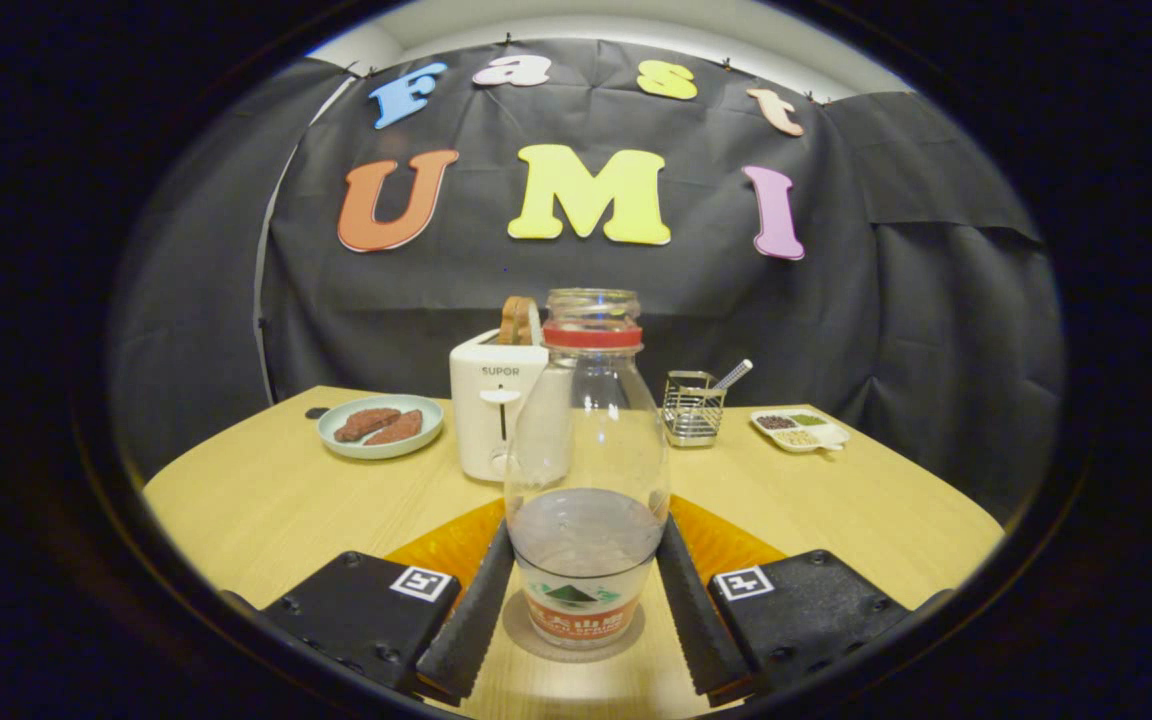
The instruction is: Take the bottle from table, then pour the juice into the cup, finally place the bottle on the coaster
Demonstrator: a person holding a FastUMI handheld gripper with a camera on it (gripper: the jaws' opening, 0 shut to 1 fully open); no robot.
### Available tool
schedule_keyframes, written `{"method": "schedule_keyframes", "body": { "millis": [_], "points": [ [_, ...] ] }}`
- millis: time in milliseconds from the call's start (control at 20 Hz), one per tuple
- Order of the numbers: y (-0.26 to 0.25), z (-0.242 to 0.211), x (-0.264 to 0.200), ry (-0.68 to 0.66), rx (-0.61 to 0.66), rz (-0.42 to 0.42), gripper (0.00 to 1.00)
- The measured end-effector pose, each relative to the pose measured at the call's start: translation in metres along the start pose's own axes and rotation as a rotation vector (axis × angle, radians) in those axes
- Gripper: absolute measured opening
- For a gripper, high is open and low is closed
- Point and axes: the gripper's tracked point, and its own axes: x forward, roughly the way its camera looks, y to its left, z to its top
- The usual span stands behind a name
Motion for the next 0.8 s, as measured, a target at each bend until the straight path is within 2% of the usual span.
{"method": "schedule_keyframes", "body": {
  "millis": [250, 450, 650, 800],
  "points": [
    [-0.002, -0.003, -0.002, 0.009, 0.026, -0.006, 0.84],
    [-0.005, 0.002, -0.005, -0.002, 0.018, -0.025, 1.00],
    [-0.002, 0.012, -0.014, -0.015, 0.008, -0.023, 1.00],
    [-0.008, 0.033, -0.029, -0.060, 0.029, -0.055, 1.00]
  ]
}}
